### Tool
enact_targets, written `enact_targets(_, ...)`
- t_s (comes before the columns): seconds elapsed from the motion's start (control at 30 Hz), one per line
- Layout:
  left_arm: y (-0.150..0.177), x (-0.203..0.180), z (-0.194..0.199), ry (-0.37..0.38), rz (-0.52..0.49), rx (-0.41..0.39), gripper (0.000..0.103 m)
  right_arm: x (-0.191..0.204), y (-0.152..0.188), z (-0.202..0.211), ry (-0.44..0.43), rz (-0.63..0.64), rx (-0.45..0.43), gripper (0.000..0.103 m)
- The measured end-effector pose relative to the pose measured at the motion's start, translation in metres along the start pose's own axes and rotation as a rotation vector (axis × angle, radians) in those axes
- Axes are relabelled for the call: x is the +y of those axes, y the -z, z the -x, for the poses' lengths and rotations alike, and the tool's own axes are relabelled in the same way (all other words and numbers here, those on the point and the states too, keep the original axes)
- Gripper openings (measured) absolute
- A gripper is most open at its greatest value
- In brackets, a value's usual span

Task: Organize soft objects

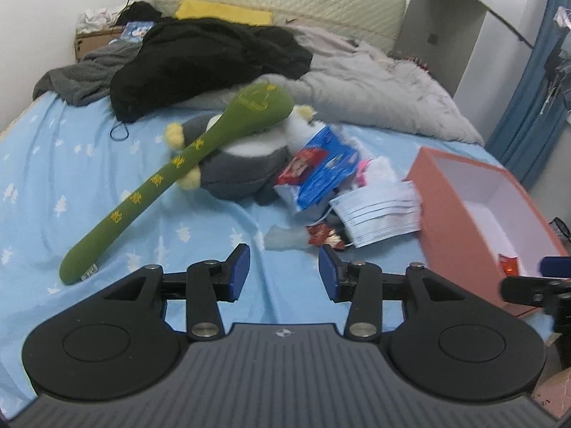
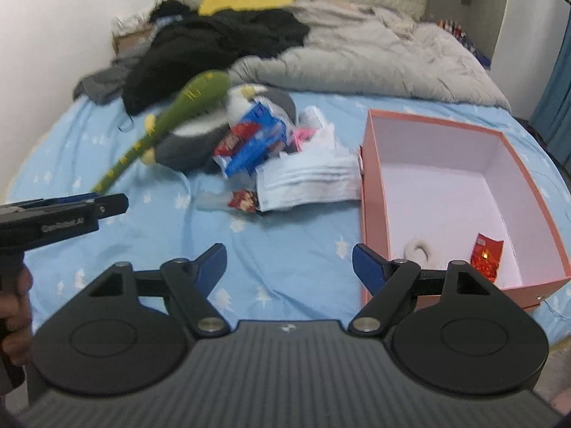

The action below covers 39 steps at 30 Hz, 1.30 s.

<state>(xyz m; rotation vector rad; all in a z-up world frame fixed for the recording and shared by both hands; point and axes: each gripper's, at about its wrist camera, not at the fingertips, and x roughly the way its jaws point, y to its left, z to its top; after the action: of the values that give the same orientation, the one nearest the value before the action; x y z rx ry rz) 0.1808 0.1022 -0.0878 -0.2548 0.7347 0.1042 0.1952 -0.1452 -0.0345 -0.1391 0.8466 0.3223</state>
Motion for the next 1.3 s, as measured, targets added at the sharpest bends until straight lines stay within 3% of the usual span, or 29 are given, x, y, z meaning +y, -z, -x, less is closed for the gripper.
enact_targets(0.27, 0.005, 0.015, -0.038, -0.021, 0.026, 0.029, 0.048, 0.0, -0.018, -0.03, -0.007, -0.024, 0.149, 0.079)
enact_targets(0.47, 0.012, 0.018, -0.049, -0.016, 0.039, 0.043, 0.048, 0.008, -0.024, -0.038, 0.038, 0.02, 0.156, 0.079)
enact_targets(0.63, 0.013, 0.021, -0.054, -0.013, 0.049, 0.051, 0.048, 0.012, -0.028, -0.046, 0.023, 0.019, 0.181, 0.079)
enact_targets(1.3, -0.008, 0.021, -0.106, 0.053, 0.006, 0.05, 0.048, 0.008, -0.067, -0.08, 0.034, -0.037, 0.128, 0.079)
